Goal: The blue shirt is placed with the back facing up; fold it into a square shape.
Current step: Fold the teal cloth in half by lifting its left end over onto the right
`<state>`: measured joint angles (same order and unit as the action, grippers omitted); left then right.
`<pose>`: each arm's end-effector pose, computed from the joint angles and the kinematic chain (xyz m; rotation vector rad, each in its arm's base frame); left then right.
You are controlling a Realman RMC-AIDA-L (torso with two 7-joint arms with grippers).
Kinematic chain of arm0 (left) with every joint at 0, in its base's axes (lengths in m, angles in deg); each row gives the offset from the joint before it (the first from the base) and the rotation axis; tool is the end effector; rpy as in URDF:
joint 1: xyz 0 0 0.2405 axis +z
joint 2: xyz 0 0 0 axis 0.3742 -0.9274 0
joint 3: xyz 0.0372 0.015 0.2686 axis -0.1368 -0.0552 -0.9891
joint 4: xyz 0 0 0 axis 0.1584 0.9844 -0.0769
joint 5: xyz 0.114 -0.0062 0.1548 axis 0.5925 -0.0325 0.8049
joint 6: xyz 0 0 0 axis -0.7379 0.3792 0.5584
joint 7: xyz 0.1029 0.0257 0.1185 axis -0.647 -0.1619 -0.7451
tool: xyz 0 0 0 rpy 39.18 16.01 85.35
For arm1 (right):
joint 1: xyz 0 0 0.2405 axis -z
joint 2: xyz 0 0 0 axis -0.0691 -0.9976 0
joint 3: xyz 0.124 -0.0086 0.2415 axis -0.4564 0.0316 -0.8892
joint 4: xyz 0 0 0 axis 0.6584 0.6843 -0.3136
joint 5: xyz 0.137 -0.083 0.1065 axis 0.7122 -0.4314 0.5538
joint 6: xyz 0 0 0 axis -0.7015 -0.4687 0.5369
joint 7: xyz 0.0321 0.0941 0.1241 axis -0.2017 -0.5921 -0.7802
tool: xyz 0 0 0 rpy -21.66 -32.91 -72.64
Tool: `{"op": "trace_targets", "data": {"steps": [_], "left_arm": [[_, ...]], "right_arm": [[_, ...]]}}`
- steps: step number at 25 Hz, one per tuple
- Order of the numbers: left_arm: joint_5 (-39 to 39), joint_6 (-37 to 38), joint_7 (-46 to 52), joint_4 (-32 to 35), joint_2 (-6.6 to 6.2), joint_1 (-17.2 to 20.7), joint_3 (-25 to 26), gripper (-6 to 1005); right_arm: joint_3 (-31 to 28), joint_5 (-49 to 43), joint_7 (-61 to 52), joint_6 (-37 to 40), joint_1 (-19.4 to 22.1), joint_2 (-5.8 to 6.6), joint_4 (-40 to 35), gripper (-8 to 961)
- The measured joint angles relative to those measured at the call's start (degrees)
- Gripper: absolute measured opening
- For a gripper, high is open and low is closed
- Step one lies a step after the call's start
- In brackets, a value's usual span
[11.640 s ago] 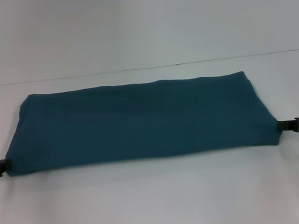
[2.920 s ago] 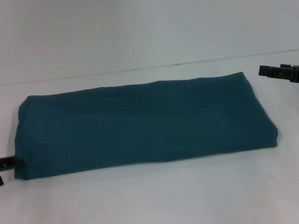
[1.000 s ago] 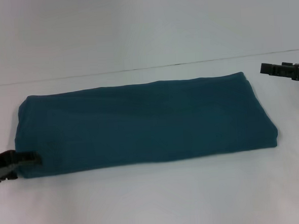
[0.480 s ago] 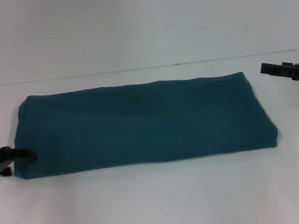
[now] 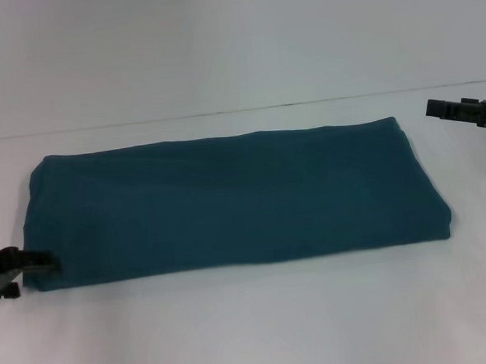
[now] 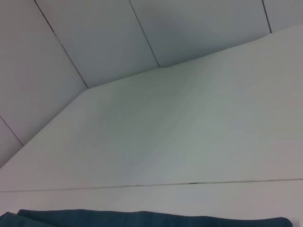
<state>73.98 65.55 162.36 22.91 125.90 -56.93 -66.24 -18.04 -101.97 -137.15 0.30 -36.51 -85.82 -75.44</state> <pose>-0.3253 0.3665 0.0323 -1.8502 -1.8779 -0.1326 0.3154 0.3945 0.0796 -2.0716 1.1769 0.6518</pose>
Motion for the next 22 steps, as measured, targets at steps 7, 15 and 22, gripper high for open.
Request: {"op": "trace_targets", "data": {"steps": [7, 15, 22], "left_arm": [[1.0, 1.0, 2.0, -0.1, 0.43, -0.3, -3.1, 877], [1.2, 0.8, 2.2, -1.1, 0.45, -0.8, -3.6, 877], [1.2, -0.2, 2.1, -2.1, 0.17, -1.8, -3.6, 878]], "right_arm": [[0.0, 0.0, 0.1, 0.0, -0.2, 0.07, 0.0, 931], [0.0, 0.3, 0.1, 0.5, 0.0, 0.12, 0.0, 931], [0.0, 1.0, 0.2, 1.0, 0.3, 0.19, 0.0, 930]]}}
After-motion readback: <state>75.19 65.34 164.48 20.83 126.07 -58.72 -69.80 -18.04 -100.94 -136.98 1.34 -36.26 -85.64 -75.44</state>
